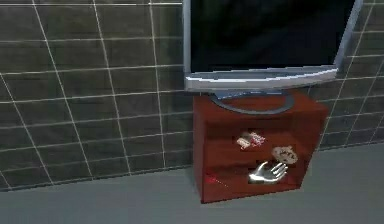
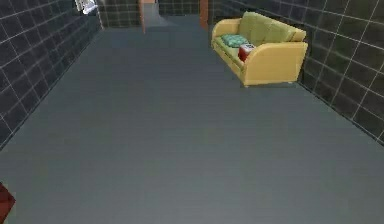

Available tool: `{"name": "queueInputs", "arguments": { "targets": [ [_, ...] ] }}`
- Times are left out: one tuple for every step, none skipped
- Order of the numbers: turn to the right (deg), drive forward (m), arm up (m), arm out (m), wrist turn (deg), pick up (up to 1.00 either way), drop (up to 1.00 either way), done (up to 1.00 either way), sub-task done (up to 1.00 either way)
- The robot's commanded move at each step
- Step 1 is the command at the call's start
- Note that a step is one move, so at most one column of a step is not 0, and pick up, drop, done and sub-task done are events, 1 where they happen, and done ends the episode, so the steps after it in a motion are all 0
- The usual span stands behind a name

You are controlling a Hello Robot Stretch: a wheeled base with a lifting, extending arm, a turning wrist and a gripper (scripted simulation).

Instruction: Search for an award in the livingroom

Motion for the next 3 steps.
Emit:
{"name": "queueInputs", "arguments": {
  "targets": [
    [3.0, 0.0, 0.0, 0.0, 0.0, 0.0, 0.0, 0.0, 0.0],
    [0.0, 0.75, 0.0, 0.0, 0.0, 0.0, 0.0, 0.0, 0.0],
    [45.0, 0.0, 0.0, 0.0, 0.0, 0.0, 0.0, 0.0, 0.0]
  ]
}}
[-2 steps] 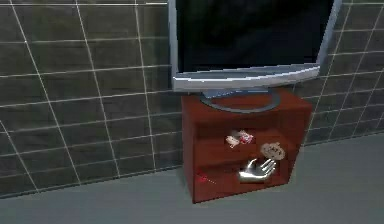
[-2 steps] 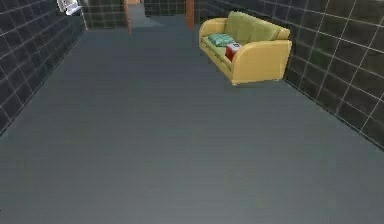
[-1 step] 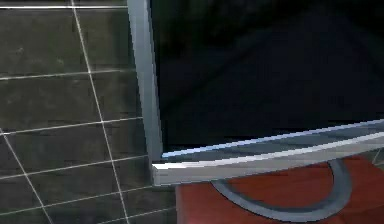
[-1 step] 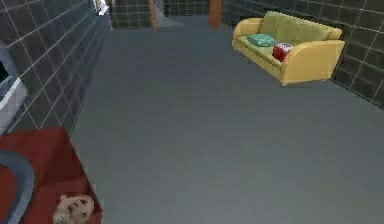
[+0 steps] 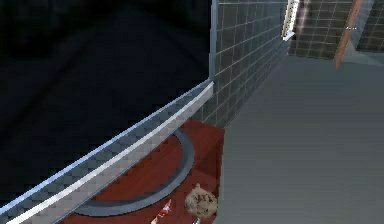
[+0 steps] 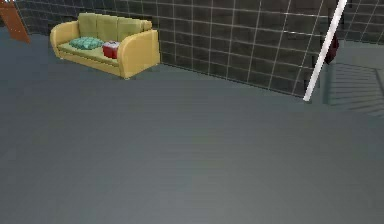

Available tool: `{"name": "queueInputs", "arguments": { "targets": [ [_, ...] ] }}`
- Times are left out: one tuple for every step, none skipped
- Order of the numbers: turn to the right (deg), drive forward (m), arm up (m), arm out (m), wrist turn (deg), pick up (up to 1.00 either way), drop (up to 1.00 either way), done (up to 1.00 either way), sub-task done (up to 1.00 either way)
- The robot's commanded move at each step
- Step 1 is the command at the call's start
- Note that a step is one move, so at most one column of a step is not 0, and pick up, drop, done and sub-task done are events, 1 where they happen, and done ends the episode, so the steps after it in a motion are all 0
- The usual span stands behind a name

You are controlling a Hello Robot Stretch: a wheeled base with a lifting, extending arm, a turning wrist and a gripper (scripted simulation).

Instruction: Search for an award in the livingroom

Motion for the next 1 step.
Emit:
{"name": "queueInputs", "arguments": {
  "targets": [
    [0.0, 0.0, 0.0, 0.0, 0.0, 0.0, 0.0, 1.0, 0.0]
  ]
}}
